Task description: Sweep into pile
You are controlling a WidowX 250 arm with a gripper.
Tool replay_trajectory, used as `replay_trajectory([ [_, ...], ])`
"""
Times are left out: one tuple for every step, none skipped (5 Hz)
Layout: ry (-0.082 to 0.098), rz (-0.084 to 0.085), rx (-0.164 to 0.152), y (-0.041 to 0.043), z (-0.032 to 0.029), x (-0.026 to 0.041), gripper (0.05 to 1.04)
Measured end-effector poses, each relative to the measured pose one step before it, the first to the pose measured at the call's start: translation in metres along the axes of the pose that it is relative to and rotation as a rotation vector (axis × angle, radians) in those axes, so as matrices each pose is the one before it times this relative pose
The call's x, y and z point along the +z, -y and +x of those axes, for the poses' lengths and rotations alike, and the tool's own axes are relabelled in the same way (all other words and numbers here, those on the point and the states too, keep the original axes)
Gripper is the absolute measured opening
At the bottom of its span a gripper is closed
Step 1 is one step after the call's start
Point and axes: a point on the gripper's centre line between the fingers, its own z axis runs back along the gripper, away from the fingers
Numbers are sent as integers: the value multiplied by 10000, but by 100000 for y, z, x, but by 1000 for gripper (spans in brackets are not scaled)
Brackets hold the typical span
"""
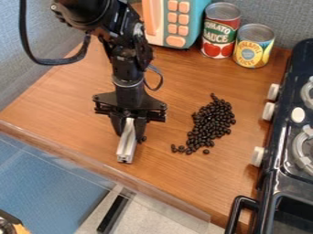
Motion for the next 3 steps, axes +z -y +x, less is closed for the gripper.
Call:
replay_trajectory([
  [69, -34, 414, 561, 602, -98, 365],
  [64, -49, 273, 625, 443, -56, 365],
  [60, -210, 35, 2021, 642, -51, 365],
])
